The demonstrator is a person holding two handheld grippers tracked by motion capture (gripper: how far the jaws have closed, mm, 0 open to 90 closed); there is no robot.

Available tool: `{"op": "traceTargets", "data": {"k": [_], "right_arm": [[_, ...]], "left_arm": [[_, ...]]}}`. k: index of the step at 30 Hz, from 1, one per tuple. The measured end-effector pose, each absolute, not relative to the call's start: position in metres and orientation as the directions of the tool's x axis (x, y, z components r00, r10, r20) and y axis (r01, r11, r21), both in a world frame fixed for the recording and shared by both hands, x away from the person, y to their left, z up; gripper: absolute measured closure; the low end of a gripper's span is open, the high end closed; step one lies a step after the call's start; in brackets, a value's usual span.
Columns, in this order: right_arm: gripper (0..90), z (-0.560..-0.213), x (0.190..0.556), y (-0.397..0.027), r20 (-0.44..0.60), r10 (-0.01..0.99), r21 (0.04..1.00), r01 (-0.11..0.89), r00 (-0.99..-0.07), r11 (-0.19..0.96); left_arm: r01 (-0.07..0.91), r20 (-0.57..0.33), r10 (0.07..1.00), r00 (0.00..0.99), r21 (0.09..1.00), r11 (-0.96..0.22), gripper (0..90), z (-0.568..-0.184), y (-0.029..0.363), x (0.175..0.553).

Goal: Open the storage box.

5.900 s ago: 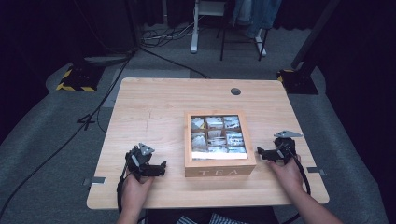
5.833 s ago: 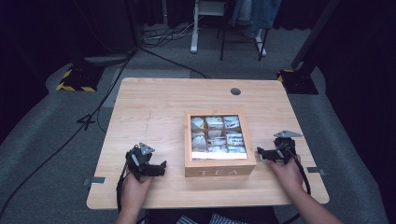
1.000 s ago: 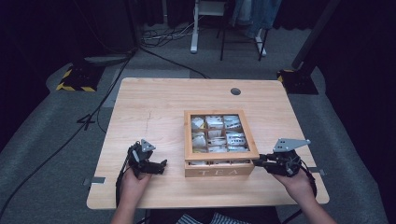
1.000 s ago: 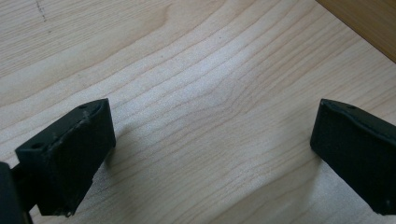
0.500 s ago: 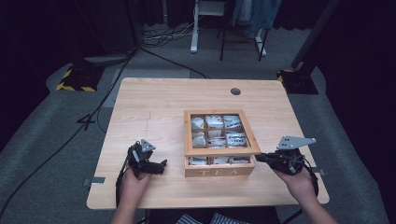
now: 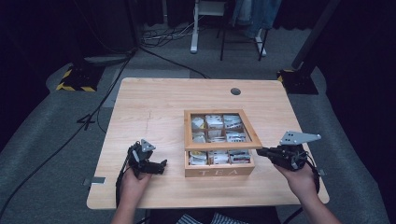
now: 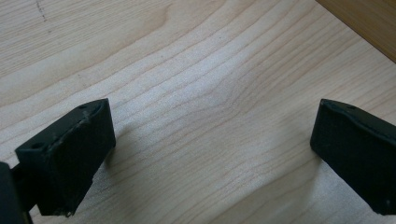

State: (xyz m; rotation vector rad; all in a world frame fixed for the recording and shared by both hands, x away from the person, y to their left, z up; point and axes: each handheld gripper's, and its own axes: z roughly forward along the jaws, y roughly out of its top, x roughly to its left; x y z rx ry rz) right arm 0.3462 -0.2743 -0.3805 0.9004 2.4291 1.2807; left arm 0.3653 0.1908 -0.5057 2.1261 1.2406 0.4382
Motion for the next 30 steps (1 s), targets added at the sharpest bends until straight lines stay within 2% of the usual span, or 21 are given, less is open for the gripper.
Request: {"op": "traceTargets", "data": {"k": [30], "right_arm": [[90.0,-0.35,0.359,-0.261,-0.048,0.7,0.9,0.273,-0.713,0.34]], "left_arm": [[0.651,-0.021,0.862,0.506,0.665,-0.366,0.5,-0.505,0.191,0.366]]}}
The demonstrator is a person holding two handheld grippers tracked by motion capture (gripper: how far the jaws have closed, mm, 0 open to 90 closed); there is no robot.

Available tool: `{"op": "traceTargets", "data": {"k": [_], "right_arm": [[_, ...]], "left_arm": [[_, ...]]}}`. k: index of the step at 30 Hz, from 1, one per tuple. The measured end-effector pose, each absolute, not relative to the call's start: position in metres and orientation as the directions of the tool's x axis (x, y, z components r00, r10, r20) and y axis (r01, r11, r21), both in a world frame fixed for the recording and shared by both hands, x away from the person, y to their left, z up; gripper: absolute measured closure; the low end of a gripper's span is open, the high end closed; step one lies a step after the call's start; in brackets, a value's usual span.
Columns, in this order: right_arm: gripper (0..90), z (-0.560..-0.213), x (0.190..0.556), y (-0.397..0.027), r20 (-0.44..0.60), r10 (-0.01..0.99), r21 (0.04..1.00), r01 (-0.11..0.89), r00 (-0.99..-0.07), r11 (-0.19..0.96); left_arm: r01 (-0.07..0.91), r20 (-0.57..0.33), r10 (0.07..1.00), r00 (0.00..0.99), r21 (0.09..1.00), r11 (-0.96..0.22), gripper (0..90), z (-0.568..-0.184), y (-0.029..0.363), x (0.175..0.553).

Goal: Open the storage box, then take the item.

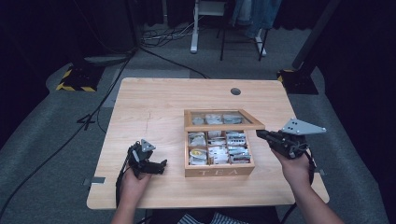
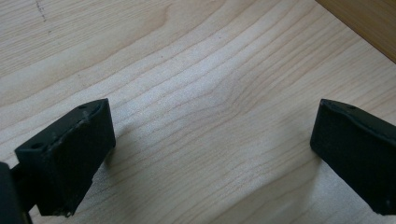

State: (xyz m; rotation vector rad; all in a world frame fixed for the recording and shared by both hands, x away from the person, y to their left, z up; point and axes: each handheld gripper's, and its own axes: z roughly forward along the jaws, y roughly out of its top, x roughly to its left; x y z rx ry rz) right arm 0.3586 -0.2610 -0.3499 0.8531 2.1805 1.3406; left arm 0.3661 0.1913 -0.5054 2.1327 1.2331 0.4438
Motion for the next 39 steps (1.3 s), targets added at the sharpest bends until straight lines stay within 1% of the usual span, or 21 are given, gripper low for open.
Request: {"op": "traceTargets", "data": {"k": [6,12,23,32,39], "right_arm": [[90.0,-0.344,0.363,-0.254,-0.064,0.723,0.901,0.271,-0.688,0.338],[90.0,-0.336,0.365,-0.245,-0.113,0.753,0.912,0.233,-0.648,0.337],[90.0,-0.335,0.369,-0.24,-0.124,0.79,0.924,0.222,-0.601,0.313],[90.0,-0.335,0.369,-0.241,-0.121,0.8,0.928,0.218,-0.588,0.302],[90.0,-0.335,0.37,-0.242,-0.117,0.792,0.931,0.211,-0.599,0.298]], "left_arm": [[0.652,-0.024,0.863,0.504,0.666,-0.362,0.5,-0.506,0.191,0.367],[0.655,-0.029,0.864,0.503,0.665,-0.359,0.5,-0.506,0.191,0.367],[0.654,-0.026,0.864,0.503,0.665,-0.36,0.5,-0.505,0.191,0.367],[0.652,-0.023,0.863,0.505,0.665,-0.364,0.6,-0.505,0.191,0.367],[0.649,-0.02,0.859,0.511,0.665,-0.37,1.1,-0.505,0.192,0.366]]}}
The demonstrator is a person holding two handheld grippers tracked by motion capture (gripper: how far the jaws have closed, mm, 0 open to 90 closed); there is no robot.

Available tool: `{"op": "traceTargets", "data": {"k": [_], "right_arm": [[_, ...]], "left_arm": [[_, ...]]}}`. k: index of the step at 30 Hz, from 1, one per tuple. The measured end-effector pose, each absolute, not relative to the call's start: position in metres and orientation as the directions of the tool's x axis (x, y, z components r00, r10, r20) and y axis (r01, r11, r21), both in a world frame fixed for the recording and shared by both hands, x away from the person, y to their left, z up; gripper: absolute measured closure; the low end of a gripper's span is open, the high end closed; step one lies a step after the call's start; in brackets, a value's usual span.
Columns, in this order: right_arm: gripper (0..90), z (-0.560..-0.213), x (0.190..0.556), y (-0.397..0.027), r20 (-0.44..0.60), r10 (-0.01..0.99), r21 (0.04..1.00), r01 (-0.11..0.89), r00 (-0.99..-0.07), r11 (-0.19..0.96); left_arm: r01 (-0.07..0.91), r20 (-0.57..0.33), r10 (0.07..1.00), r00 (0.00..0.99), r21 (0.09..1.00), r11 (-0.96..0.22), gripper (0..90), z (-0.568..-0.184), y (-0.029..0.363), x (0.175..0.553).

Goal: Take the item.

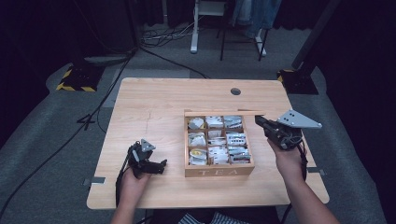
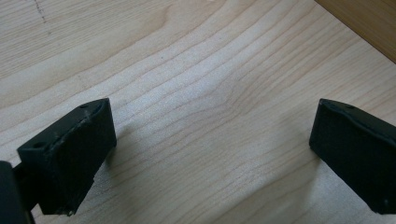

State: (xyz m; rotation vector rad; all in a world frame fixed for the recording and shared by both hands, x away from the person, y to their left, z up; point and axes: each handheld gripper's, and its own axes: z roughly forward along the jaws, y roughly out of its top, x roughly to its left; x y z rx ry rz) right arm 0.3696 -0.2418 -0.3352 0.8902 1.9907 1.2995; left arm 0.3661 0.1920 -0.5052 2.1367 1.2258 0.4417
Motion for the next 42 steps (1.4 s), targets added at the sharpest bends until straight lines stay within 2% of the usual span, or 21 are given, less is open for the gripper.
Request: {"op": "traceTargets", "data": {"k": [11,15,17,26,31,42], "right_arm": [[90.0,-0.335,0.37,-0.244,-0.113,0.786,0.933,0.208,-0.607,0.295],[90.0,-0.336,0.371,-0.246,-0.091,0.78,0.935,0.216,-0.619,0.28],[90.0,-0.336,0.371,-0.246,-0.088,0.778,0.936,0.215,-0.622,0.278],[90.0,-0.336,0.371,-0.248,-0.077,0.776,0.937,0.219,-0.626,0.27],[90.0,-0.336,0.372,-0.251,-0.066,0.776,0.94,0.222,-0.627,0.26],[90.0,-0.335,0.372,-0.252,-0.064,0.773,0.94,0.222,-0.631,0.258]], "left_arm": [[0.663,-0.025,0.855,0.518,0.643,-0.383,1.9,-0.502,0.193,0.361],[0.676,-0.029,0.858,0.513,0.63,-0.383,8.5,-0.498,0.194,0.359],[0.68,-0.033,0.861,0.507,0.629,-0.376,16.3,-0.496,0.194,0.358],[0.672,-0.075,0.846,0.527,0.646,-0.362,16.3,-0.48,0.194,0.353],[0.676,-0.129,0.835,0.534,0.659,-0.33,18.1,-0.467,0.195,0.348],[0.639,-0.14,0.808,0.573,0.693,-0.333,19.7,-0.444,0.195,0.339]]}}
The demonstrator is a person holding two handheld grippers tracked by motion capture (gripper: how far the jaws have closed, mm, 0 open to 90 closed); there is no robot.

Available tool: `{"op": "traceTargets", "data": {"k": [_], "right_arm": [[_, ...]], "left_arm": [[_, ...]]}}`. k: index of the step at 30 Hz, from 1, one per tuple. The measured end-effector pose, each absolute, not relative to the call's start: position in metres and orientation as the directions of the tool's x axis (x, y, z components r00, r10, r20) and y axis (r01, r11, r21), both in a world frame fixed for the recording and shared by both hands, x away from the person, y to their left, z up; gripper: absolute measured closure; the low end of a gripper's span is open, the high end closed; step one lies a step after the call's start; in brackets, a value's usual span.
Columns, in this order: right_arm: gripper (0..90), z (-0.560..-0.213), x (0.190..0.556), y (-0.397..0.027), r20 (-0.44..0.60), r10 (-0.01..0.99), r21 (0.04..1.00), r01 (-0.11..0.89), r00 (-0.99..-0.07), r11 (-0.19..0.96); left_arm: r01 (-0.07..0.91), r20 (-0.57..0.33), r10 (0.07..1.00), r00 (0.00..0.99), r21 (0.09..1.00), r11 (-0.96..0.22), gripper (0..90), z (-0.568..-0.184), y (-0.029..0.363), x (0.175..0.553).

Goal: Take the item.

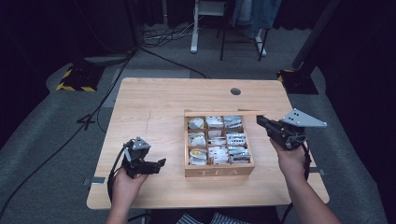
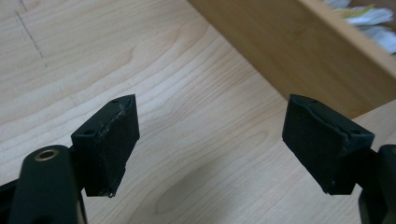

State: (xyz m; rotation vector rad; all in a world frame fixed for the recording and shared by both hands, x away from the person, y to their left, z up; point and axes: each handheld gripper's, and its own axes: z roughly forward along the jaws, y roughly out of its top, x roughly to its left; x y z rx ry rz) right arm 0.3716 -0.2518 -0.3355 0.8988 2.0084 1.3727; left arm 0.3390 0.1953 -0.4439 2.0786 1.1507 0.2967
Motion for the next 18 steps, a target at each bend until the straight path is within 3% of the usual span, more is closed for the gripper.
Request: {"op": "traceTargets", "data": {"k": [18], "right_arm": [[90.0,-0.335,0.372,-0.252,-0.063,0.771,0.943,0.215,-0.634,0.255]], "left_arm": [[0.556,-0.175,0.704,0.688,0.75,-0.357,23.3,-0.397,0.166,0.33]]}}
